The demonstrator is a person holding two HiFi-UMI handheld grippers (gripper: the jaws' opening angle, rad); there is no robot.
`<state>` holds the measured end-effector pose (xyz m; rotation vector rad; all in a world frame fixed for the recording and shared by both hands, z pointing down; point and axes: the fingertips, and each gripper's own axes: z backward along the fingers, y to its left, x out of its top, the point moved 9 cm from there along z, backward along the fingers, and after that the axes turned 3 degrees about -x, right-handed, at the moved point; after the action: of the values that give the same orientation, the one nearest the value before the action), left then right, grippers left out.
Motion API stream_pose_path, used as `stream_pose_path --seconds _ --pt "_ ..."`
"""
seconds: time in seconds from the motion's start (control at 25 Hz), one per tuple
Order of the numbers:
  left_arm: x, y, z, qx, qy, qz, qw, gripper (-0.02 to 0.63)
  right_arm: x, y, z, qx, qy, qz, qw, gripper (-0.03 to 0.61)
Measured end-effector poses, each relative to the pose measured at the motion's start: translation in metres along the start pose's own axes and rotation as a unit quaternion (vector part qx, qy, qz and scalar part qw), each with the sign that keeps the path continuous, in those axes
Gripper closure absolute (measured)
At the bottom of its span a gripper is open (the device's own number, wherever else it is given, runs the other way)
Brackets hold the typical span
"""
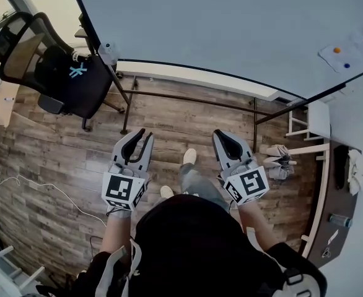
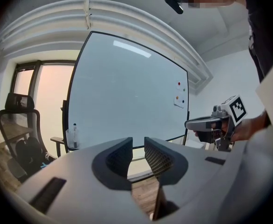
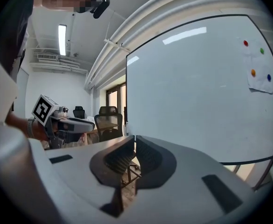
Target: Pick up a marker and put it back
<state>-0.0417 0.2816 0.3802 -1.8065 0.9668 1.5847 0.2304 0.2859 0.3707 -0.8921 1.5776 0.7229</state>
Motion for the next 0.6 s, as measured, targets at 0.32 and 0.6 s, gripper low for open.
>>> stream_pose_path --seconds 0.32,0.6 --pt "0.001 0.034 -0.075 0.028 0.025 0.003 0.9993 0.543 0.001 -0.065 -0.067 0.024 0.003 -0.011 1.000 0.555" --pt "0.013 0.062 -0.140 0.076 0.033 0.019 0.9964 0.543 0.012 -0.124 -0.126 0.066 0.013 -0.007 0.998 0.555"
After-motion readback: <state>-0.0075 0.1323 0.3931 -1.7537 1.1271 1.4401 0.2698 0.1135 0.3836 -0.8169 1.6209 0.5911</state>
